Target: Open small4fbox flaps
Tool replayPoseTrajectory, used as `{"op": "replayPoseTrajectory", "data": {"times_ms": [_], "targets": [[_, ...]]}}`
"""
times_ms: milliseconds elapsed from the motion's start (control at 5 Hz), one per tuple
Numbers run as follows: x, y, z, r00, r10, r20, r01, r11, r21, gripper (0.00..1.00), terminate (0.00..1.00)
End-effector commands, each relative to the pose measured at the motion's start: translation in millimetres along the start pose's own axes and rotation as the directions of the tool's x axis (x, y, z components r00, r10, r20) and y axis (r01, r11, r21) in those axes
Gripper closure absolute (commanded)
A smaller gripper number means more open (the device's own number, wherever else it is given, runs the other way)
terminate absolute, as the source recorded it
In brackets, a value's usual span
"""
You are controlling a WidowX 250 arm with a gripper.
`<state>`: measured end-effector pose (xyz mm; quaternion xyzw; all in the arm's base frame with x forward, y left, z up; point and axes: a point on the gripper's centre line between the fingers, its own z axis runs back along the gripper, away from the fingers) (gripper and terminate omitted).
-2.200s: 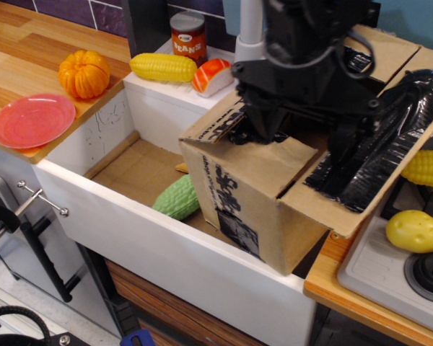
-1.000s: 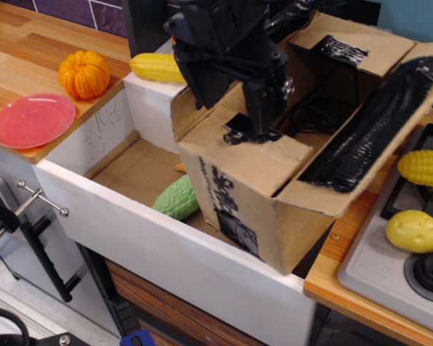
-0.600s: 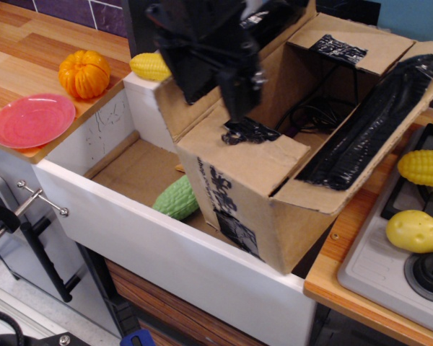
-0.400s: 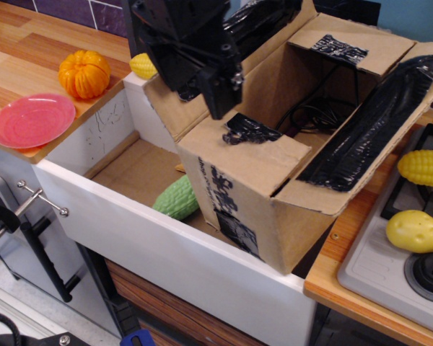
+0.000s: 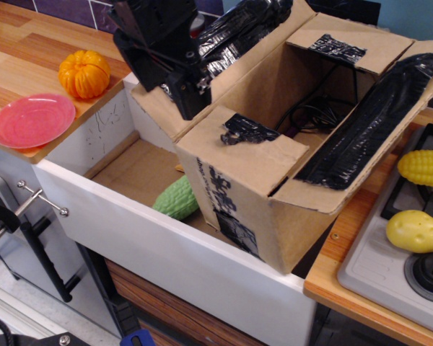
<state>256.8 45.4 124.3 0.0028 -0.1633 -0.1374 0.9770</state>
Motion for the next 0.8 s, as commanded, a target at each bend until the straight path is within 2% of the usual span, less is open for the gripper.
{"op": "replayPoseTrajectory", "data": {"times_ms": [0,200,400,600], "targets": [[-5,14,-4,0.998,-0.001,0.063,0.001,1.000,0.011,0.00,0.00],[-12,20,-10,0.996,-0.010,0.090,0.010,1.000,0.008,0.00,0.00],[-14,32,-11,0.995,-0.030,0.100,0.032,0.999,-0.026,0.00,0.00],[-20,45,-18,0.990,-0.031,0.140,0.043,0.996,-0.081,0.00,1.00]]}}
